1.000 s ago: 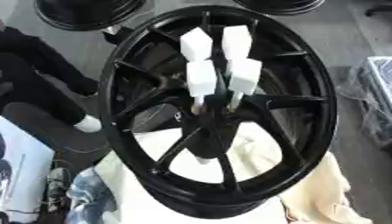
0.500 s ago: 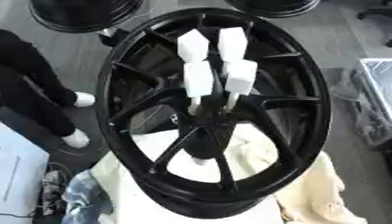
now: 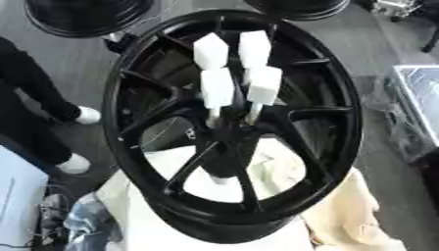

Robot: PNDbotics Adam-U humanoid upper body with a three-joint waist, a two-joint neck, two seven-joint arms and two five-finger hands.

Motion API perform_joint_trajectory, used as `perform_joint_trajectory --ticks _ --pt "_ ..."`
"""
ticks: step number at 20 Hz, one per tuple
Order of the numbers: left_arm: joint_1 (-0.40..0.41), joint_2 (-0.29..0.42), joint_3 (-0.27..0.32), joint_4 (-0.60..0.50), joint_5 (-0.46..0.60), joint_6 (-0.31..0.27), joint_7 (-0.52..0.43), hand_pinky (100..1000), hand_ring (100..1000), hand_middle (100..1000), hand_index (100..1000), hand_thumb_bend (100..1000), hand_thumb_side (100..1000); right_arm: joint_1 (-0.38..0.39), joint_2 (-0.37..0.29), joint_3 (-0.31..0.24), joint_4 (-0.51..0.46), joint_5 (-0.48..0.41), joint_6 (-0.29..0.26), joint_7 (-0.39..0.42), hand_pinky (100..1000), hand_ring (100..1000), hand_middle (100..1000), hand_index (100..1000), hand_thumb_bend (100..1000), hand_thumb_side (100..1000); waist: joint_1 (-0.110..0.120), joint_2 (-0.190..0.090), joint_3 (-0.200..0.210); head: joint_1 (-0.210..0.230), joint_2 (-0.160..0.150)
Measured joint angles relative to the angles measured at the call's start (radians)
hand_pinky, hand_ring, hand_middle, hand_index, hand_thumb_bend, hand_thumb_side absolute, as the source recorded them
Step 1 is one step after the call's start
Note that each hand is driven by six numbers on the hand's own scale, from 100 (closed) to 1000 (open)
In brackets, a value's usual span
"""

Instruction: Pull the pin out of the wheel hub.

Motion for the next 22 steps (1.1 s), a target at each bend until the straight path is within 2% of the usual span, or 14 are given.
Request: perform_joint_trajectory --ticks 4,6,7,10,11,14,17,22 --pt "0.008 0.001 0.006 0.004 -0.002 -0.001 0.006 698 711 734 711 200 875 0.003 0.014 0.023 -0.036 -0.004 0.029 0.038 964 882 826 938 100 587 0.006 0.0 -0.001 0.004 0.0" --pt "0.008 0.004 0.006 0.006 -0.002 -0.001 0.009 698 712 734 711 200 877 0.008 0.014 0.027 -0.076 -0.007 0.051 0.049 937 829 795 914 100 555 0.007 0.0 -0.001 0.003 0.0" --pt "0.009 0.004 0.008 0.006 -0.002 0.0 0.01 698 712 734 711 200 880 0.009 0.014 0.027 -0.1 -0.005 0.061 0.05 906 766 747 888 100 500 0.007 0.0 -0.001 0.003 0.0" --pt "0.016 0.004 0.011 0.007 -0.002 0.001 0.011 698 712 734 711 201 882 0.009 0.016 0.022 -0.177 0.025 0.09 0.031 874 711 702 874 100 457 0.007 0.0 -0.002 0.003 0.0" --pt "0.017 0.004 0.011 0.009 -0.002 0.001 0.011 698 712 733 710 202 882 0.009 0.017 0.022 -0.201 0.04 0.1 0.025 857 696 701 873 100 467 0.007 0.001 -0.002 0.003 0.0" --pt "0.017 0.004 0.011 0.012 -0.002 0.001 0.011 698 712 732 710 202 884 0.019 0.021 0.026 -0.265 0.091 0.13 0.023 855 702 716 875 100 473 0.005 0.001 -0.009 0.003 0.0" --pt "0.017 0.004 0.011 0.012 -0.002 0.001 0.011 698 713 731 709 203 885 0.035 0.041 0.029 -0.304 0.124 0.167 0.034 860 757 738 874 100 460 0.005 0.002 -0.014 0.005 0.0" --pt "0.017 0.004 0.011 0.013 -0.002 0.001 0.011 698 713 729 705 204 889 0.053 0.065 0.034 -0.328 0.15 0.221 0.039 860 778 750 877 100 445 0.0 0.009 -0.013 0.009 0.0"
